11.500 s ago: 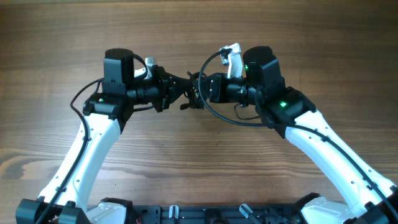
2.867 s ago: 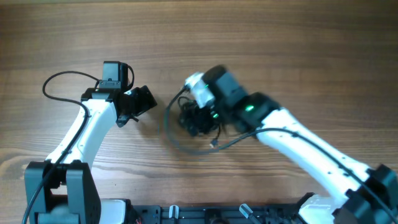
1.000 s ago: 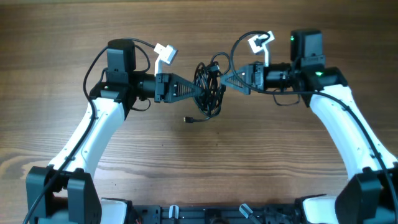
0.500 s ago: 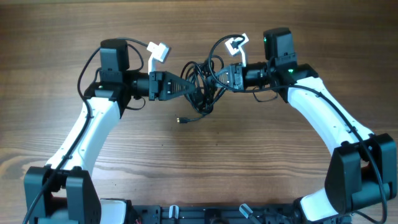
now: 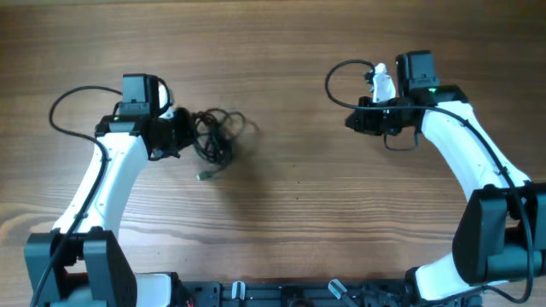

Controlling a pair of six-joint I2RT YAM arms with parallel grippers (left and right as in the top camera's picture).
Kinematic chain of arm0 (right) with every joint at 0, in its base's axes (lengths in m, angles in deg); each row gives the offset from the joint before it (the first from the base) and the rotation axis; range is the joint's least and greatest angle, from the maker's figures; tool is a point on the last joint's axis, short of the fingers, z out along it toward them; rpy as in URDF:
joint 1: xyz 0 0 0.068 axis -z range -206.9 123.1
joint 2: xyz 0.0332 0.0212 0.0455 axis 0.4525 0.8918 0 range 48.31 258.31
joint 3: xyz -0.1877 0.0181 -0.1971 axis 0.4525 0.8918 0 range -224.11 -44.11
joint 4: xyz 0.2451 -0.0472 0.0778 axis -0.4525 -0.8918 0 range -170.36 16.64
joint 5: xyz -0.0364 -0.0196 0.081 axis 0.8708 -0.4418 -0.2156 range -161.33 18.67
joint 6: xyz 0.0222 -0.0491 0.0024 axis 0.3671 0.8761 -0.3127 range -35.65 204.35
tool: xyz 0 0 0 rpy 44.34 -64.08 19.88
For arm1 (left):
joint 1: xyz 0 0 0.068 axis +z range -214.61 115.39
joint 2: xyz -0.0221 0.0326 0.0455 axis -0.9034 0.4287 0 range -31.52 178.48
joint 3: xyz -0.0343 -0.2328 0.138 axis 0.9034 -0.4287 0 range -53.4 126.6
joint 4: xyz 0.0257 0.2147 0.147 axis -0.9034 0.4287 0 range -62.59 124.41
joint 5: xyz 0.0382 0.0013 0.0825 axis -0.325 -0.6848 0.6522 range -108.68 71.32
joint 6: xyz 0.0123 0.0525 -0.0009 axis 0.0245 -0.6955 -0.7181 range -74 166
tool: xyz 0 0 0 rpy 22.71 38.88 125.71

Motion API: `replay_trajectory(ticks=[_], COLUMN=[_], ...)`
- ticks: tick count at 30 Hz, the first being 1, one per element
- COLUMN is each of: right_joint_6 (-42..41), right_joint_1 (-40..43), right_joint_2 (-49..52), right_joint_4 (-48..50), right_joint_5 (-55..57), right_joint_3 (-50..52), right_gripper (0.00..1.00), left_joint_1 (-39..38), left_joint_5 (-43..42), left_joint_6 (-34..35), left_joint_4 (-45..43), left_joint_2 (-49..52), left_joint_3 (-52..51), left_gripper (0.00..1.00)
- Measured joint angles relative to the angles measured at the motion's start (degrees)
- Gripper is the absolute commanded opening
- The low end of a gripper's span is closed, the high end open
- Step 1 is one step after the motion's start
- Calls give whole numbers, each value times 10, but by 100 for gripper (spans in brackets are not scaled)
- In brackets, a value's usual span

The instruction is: Untangle cables

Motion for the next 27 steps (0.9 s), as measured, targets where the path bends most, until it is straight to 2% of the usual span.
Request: replay_trajectory(ticks=[4,7,9,12,16,21,27], right_joint_6=[-1,-1,-5,-34,-141,-243,-274], right_joint_1=[-6,-10,-31,-78,-167,-248,-287], right_joint_2=[0,0,0,0,0,9,104], right_joint_4=[-5,-15,-16,40,159,267,365], right_joint_5=[25,-11,-38,-51,-20,51,57], right_joint_3=[0,0,0,1,14,40,42], right_gripper=[6,48,85,86,86,76,69], left_joint_1=[0,0,0,0,-5,-23,-23], left_joint_5=[59,72,72,63,21,-3,-3], left_joint_6=[12,14,14,14,-5,-40,-49], left_joint_4=[0,-8,-11,-11,5,19,-15], left_joint_2=[0,0,0,0,0,0,0], left_joint_3=[-1,-9,-13,-14,-14,-23,-56], left_gripper=[4,4,4,4,4,4,4])
